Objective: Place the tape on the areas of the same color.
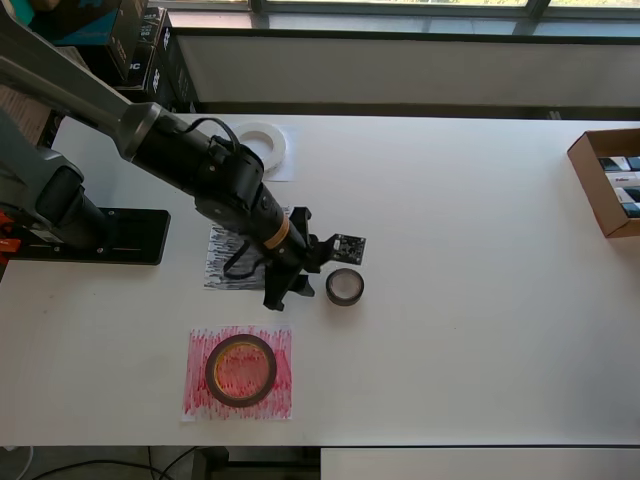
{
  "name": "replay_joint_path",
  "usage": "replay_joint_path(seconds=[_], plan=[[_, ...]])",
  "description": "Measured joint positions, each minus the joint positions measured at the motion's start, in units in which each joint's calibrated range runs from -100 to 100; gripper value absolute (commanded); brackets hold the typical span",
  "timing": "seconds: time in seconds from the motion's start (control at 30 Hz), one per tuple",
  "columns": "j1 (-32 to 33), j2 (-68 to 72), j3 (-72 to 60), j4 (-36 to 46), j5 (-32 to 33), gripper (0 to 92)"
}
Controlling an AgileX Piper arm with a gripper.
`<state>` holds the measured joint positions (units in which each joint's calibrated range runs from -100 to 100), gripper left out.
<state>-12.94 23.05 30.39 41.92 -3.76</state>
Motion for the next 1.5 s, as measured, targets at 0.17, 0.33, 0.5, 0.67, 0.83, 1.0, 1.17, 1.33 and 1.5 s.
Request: replay_joint_path(seconds=[0.17, 0.33, 0.5, 0.67, 0.83, 1.0, 1.17, 1.33, 1.5], plan=[[2.58, 0.79, -3.84, 4.05, 3.14, 45.5], [3.20, 5.15, -9.47, 8.51, 5.55, 45.5], [2.99, 9.38, -15.29, 11.58, 5.98, 45.5], [2.33, 12.55, -20.12, 12.05, 5.98, 45.5], [2.33, 15.10, -23.21, 12.07, 6.11, 45.5], [2.33, 16.93, -24.32, 12.07, 6.11, 45.5], [2.33, 18.19, -24.32, 12.23, 6.11, 45.5], [2.97, 18.91, -24.32, 12.23, 6.11, 45.5], [3.25, 20.62, -24.32, 12.23, 6.11, 45.5]])
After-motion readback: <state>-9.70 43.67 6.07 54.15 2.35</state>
